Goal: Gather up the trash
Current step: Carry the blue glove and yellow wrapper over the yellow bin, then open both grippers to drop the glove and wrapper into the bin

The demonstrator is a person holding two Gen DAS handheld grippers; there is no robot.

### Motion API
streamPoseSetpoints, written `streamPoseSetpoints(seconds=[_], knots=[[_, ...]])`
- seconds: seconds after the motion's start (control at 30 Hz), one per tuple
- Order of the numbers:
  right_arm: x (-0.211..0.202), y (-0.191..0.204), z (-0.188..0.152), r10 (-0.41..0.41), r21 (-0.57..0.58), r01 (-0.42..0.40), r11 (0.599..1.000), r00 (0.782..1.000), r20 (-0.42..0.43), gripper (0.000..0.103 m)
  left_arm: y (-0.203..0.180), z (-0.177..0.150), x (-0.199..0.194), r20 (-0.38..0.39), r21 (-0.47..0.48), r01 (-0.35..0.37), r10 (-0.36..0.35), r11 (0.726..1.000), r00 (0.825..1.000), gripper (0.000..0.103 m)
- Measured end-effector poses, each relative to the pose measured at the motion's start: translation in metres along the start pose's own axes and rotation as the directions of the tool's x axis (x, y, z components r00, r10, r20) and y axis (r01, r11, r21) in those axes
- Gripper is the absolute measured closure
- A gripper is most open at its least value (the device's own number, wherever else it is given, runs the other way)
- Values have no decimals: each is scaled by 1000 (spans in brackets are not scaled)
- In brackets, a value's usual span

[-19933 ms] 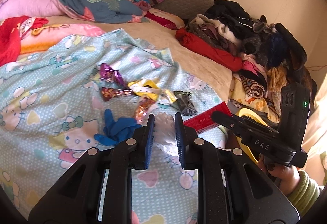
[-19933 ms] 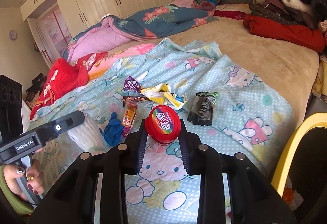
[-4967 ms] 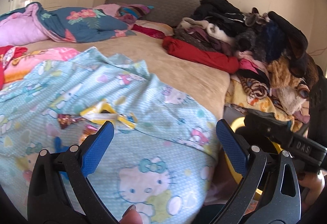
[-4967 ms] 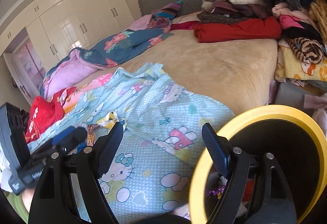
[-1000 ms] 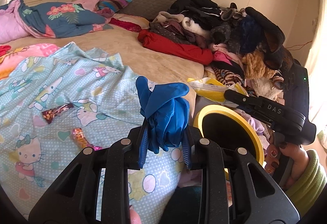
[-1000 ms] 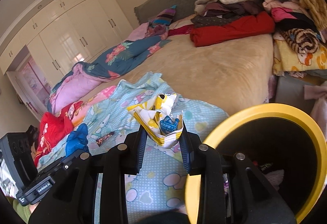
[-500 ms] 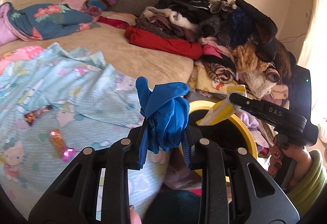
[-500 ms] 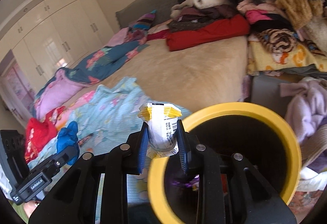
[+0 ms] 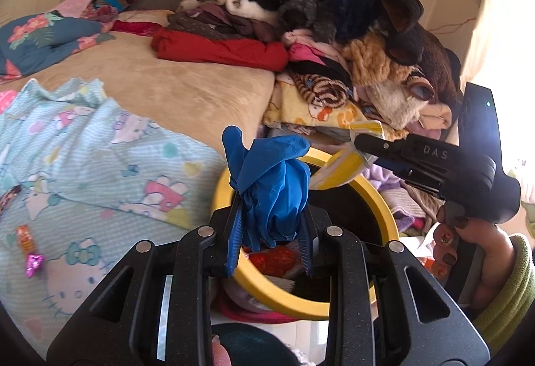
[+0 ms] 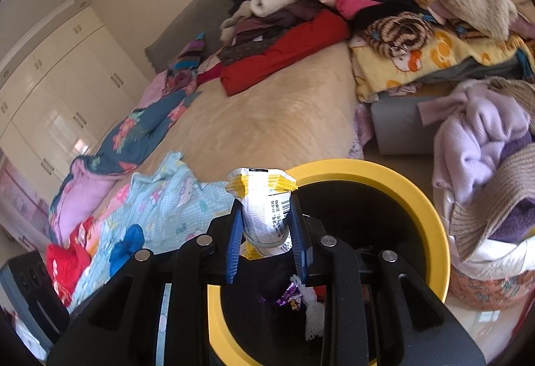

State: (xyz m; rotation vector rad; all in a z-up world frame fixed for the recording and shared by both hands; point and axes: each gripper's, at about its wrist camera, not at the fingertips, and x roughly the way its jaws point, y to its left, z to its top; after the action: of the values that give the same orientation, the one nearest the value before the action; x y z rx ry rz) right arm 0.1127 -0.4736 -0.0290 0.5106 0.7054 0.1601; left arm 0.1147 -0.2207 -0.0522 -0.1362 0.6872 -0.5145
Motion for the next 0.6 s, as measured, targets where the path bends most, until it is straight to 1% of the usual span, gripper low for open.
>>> streamPoseSetpoints(seconds=[0.13,0.27,0.37,0.4,0.43,0.47,0.5,0.53,0.57,0.6], knots=[[-2,-10,2,-20,18,20,1000,1000,5,78,-7,-5,13,-30,9,19,-18,1000,999,82],[1,-18,3,-33,29,33,999,999,-9,76,-12,-11,26,-67,9,36,-35,999,997,82],[4,-29,3,-32,67,33,997,999,-23,75,-15,-14,37,-94,11,52,-51,999,994,80],[5,-33,3,-23,86,26,996,999,-29,73,-16,-15,41,-107,7,71,-70,997,992,79],[6,-36,3,-16,101,19,995,999,-33,69,-18,-15,44,-114,7,80,-78,997,990,71],[6,-38,3,-11,116,15,993,999,-36,58,-19,-15,47,-119,11,87,-85,996,989,61],[6,-40,4,-3,128,8,992,999,-33,52,-20,-16,49,-120,17,90,-87,996,989,55],[6,-41,4,3,141,0,990,1000,-26,48,-22,-16,50,-122,21,88,-85,996,989,41],[5,-40,5,5,145,-2,989,1000,-18,48,-22,-16,50,-118,25,80,-77,996,990,27],[4,-38,5,5,139,-3,990,1000,-14,47,-22,-15,49,-107,29,67,-64,997,992,19]])
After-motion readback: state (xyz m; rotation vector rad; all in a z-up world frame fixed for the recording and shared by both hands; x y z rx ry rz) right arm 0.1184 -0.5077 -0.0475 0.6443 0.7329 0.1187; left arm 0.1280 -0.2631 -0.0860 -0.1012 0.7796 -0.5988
